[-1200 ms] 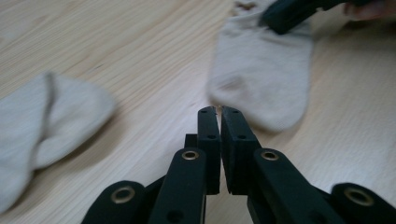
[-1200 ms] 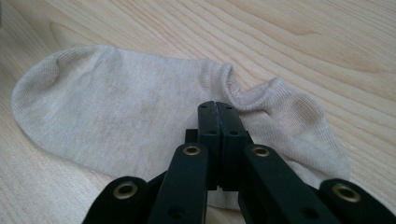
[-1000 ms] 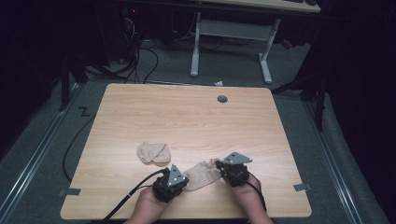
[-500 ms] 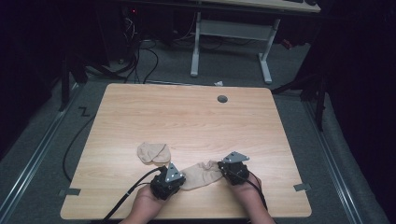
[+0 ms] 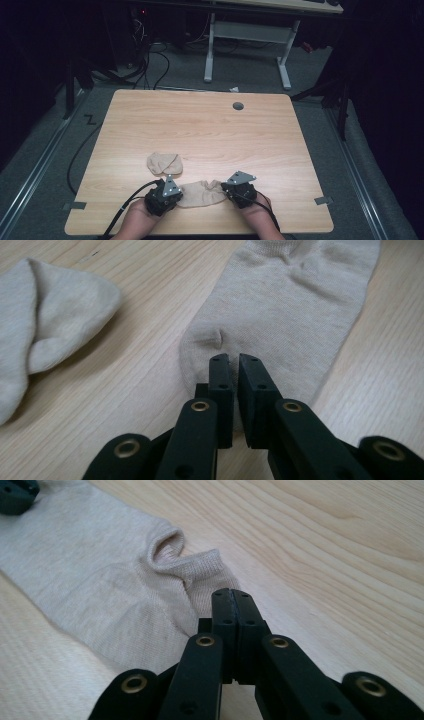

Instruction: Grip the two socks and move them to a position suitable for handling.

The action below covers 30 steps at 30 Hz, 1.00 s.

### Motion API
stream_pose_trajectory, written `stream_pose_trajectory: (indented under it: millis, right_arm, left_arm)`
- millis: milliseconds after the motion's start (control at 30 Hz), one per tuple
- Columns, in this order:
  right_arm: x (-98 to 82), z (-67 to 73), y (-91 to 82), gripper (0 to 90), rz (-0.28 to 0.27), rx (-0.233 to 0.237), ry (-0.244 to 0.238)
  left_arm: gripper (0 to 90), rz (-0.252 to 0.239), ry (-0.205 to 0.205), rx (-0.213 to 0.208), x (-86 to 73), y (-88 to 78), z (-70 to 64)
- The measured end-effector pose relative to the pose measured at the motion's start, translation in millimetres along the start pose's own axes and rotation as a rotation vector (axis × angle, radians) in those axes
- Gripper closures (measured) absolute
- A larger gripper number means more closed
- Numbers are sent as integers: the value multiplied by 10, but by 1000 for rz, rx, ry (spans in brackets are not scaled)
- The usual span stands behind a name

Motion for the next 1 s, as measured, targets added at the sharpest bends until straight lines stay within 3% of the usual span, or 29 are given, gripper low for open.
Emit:
stream_pose_trajectory:
  millis: [100, 133, 267, 433, 833, 867, 900, 933, 967, 1000]
  right_arm:
    - [17, 76, 7, 900, -4, 8, -20]
    - [22, 96, 5, 900, 0, 10, -23]
    - [48, 195, 15, 900, -3, 35, -46]
    - [77, 283, 32, 898, -8, 45, -80]
    - [74, 282, 33, 872, -11, 50, -78]
    - [76, 280, 28, 854, -16, 49, -79]
    - [76, 280, 28, 854, -16, 49, -79]
    - [81, 267, 6, 838, -28, 48, -77]
    - [88, 245, -18, 831, -48, 42, -71]
    - [97, 198, -74, 831, -75, 31, -46]
  left_arm:
    - [846, -11, -21, -9, -45, -29, 45]
    - [846, -41, -67, -18, -65, -26, 36]
    - [845, -15, -60, 6, -119, -91, 107]
    - [845, -22, -105, -3, -163, -126, 153]
    - [846, -13, -76, 21, -158, -141, 128]
    - [841, -49, -110, 18, -148, -144, 108]
    - [821, -49, -110, 18, -148, -144, 108]
    - [821, -84, -148, 17, -136, -158, 93]
    - [808, -60, -80, 51, -130, -235, 178]
    - [792, -94, -82, 102, -123, -370, 306]
Point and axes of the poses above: each handheld gripper's, and its own axes: y roughly forward along the jaws, x roughly out of its top, z roughly to its left, the point moved 2 cm from there along y, roughly forward along the jaws, and after that the axes turned 4 degrees about -x, right-handed, at the moved point
